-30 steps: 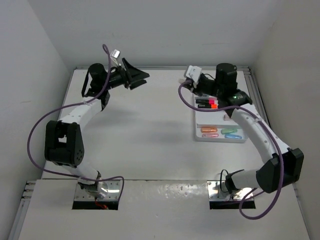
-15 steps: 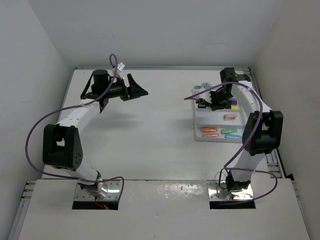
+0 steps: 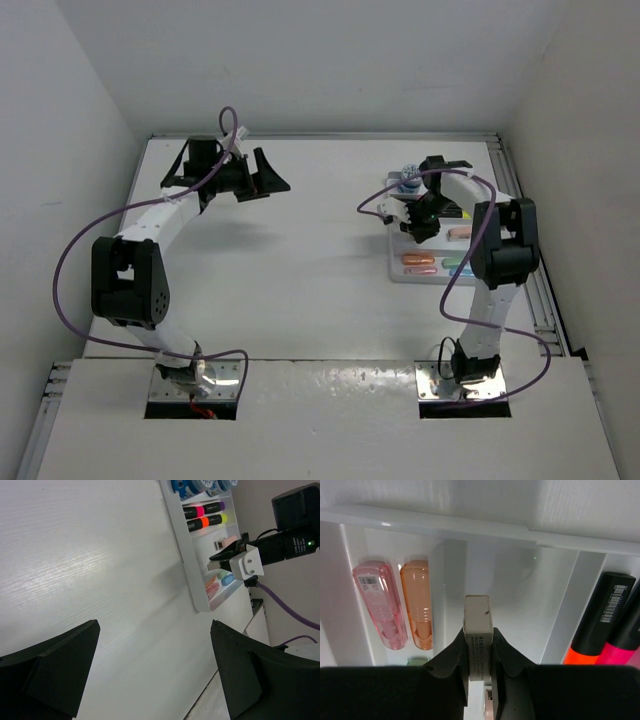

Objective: Sort the stationery into containers
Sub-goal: Place the stationery in the storage box.

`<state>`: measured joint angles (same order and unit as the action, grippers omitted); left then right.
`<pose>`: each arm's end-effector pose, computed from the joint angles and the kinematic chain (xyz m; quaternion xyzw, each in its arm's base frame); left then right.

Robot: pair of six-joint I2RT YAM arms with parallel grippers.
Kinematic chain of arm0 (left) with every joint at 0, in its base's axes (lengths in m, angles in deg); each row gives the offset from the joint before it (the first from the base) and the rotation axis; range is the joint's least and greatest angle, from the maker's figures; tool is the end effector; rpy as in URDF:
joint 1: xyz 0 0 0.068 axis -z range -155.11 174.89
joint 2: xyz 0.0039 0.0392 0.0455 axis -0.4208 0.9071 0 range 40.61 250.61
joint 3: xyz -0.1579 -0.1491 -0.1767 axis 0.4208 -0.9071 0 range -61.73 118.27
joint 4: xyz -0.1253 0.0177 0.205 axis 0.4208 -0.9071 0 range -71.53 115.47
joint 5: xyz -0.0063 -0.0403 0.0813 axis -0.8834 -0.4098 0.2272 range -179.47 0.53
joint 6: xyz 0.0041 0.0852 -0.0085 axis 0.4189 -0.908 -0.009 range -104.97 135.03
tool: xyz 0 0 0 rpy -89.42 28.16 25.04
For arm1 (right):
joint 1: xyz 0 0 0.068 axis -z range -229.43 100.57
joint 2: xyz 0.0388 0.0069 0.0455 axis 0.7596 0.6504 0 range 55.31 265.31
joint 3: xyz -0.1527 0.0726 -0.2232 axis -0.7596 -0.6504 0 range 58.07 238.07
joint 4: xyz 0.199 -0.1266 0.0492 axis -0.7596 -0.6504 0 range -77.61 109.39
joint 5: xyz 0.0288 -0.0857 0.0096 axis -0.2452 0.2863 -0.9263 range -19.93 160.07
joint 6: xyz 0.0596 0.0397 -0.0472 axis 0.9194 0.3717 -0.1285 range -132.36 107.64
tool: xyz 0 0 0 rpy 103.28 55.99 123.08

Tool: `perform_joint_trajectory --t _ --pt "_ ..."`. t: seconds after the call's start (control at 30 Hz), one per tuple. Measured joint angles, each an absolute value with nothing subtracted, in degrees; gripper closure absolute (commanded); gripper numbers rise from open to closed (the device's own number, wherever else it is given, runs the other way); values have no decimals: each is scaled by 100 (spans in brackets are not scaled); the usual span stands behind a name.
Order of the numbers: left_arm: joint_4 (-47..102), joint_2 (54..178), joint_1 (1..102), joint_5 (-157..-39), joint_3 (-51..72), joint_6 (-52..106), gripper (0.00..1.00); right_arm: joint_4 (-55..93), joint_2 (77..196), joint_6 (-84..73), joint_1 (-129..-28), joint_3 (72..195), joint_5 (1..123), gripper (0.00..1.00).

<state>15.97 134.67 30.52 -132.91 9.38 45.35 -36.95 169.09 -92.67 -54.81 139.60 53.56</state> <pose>0.3697 -0.0887 0.2834 -0.0001 0.8336 -0.4465 0.3252 0.3501 0.0547 0.1472 -0.6742 0.7243 0.1066 0.0971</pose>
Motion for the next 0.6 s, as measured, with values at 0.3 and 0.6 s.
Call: perform_joint_trajectory --t 0.3,0.6 --pt "1232 13467 3052 -12872 960 4216 0 -3634 17162 -9221 -5477 14048 5662 55" --pt "340 13432 3045 -12187 1837 3222 0 -3909 17088 -8699 -5477 14435 5544 36"
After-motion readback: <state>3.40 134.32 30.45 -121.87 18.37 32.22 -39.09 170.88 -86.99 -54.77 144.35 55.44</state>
